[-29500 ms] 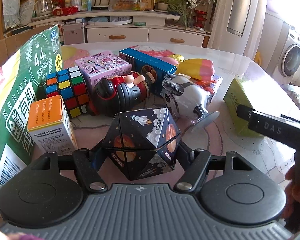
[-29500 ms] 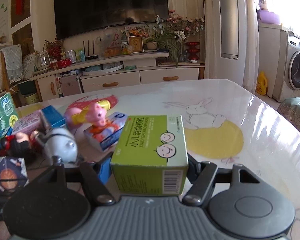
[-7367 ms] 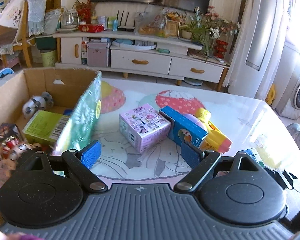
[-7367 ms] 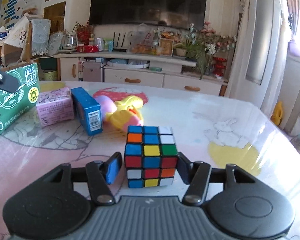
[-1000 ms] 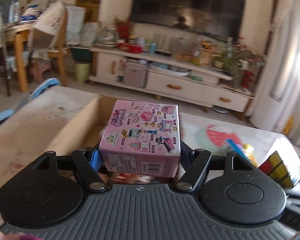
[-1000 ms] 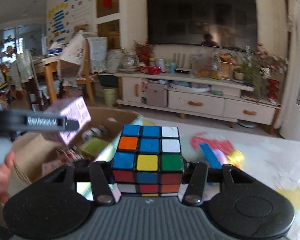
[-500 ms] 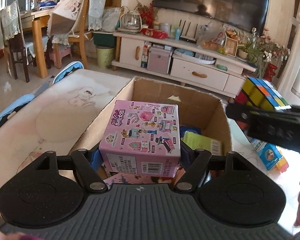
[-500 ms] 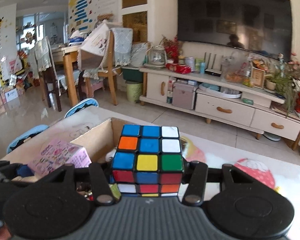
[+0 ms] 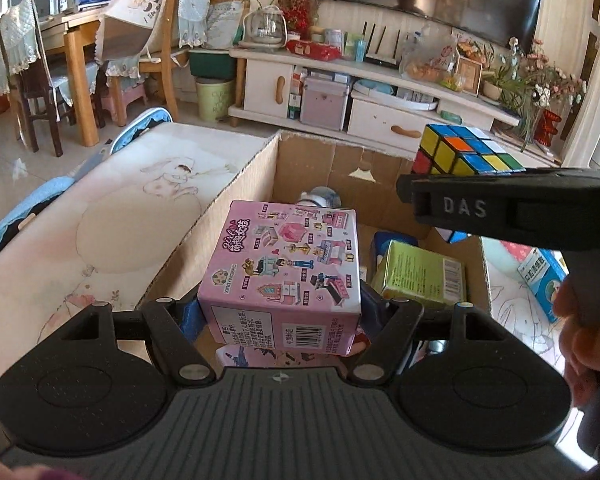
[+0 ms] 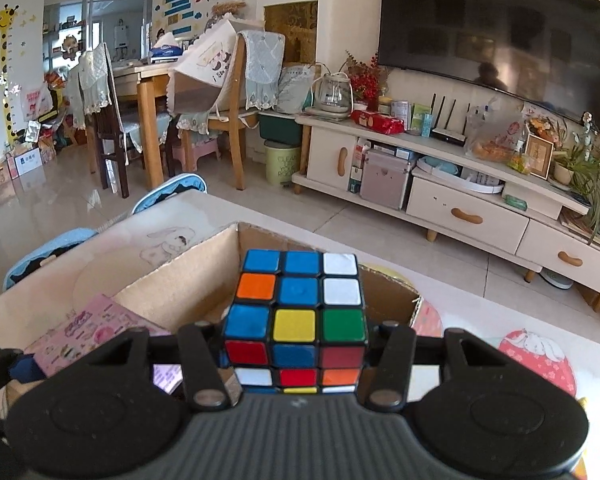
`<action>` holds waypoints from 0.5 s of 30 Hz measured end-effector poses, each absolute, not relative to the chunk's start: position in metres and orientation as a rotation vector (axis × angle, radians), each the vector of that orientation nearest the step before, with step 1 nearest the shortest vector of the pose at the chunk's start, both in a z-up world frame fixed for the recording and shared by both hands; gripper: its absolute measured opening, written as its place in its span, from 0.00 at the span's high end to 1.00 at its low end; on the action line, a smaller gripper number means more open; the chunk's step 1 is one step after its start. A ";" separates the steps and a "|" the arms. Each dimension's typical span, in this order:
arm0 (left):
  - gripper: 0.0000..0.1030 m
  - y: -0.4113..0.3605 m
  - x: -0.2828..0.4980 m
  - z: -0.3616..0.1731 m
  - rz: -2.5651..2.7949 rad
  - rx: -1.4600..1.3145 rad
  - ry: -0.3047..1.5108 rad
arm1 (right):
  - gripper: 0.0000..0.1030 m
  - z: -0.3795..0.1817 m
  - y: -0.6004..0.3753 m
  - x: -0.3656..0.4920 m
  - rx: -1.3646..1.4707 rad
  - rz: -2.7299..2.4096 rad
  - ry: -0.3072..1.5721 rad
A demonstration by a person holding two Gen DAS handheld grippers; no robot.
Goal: Organize rigid objects
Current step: 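Open both tools to drop the Rubik's cube and pink sticker box into the box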
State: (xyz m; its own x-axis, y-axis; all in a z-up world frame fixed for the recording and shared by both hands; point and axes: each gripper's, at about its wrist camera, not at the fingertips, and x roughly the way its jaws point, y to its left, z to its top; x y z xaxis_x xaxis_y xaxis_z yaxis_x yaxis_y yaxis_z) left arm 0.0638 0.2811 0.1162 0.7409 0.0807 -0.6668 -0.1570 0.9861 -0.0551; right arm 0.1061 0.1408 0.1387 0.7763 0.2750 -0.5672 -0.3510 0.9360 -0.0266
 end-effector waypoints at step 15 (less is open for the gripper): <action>0.00 0.274 0.063 0.119 0.169 -0.064 0.725 | 0.18 0.152 0.117 0.082 -0.134 0.222 0.458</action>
State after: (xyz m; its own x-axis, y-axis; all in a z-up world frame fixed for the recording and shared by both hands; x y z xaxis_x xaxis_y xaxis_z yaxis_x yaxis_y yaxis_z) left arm 0.0632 0.2738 0.1190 0.7356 0.1316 -0.6645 -0.1761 0.9844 0.0000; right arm 0.0817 0.1175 0.1522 0.8736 0.1819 -0.4513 -0.2417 0.9672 -0.0781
